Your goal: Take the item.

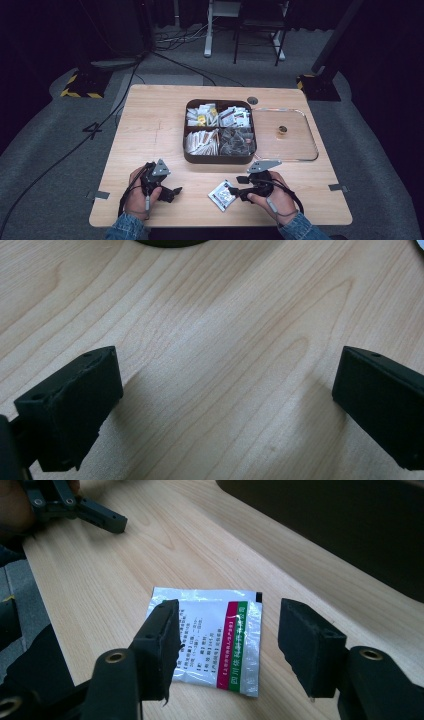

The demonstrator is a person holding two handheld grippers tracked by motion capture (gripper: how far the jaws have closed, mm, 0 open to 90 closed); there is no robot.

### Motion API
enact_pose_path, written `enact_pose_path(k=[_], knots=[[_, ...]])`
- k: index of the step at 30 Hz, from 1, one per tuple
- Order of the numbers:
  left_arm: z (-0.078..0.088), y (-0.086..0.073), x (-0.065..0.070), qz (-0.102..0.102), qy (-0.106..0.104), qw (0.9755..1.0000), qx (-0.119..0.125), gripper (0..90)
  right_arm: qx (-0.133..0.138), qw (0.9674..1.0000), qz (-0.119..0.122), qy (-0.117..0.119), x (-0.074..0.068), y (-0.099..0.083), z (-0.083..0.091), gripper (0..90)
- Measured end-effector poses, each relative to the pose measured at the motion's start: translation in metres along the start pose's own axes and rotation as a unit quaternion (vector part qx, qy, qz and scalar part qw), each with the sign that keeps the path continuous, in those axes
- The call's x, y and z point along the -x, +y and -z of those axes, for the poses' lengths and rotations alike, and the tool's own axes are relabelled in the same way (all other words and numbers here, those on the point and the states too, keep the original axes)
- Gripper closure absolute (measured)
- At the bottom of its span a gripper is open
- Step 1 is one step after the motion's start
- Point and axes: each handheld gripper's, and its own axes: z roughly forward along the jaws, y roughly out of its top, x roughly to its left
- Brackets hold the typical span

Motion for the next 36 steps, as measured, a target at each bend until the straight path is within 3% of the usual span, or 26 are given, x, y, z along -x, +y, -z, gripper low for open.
enact_pose_path(k=[8, 18, 26, 36], knots=[[0.0, 0.0, 0.0, 0.0, 0.0, 1.0, 0.0, 0.2, 0.034, 0.9992, 0.019, 0.01, 0.002, 0.009, 0.016, 41.2], [0.001, 0.0, 0.0, 0.0, 0.002, 1.0, -0.002, 0.3, 0.08, 0.9963, 0.018, -0.025, 0.025, 0.012, 0.06, 36.7], [0.003, -0.003, -0.001, 0.003, 0.005, 1.0, 0.0, 0.2, 0.077, 0.9956, 0.016, -0.051, 0.047, 0.003, 0.083, 34.2], [0.008, -0.008, -0.005, 0.0, 0.002, 1.0, -0.001, 0.2, 0.057, 0.9942, 0.012, -0.09, 0.073, -0.014, 0.093, 32.7]])
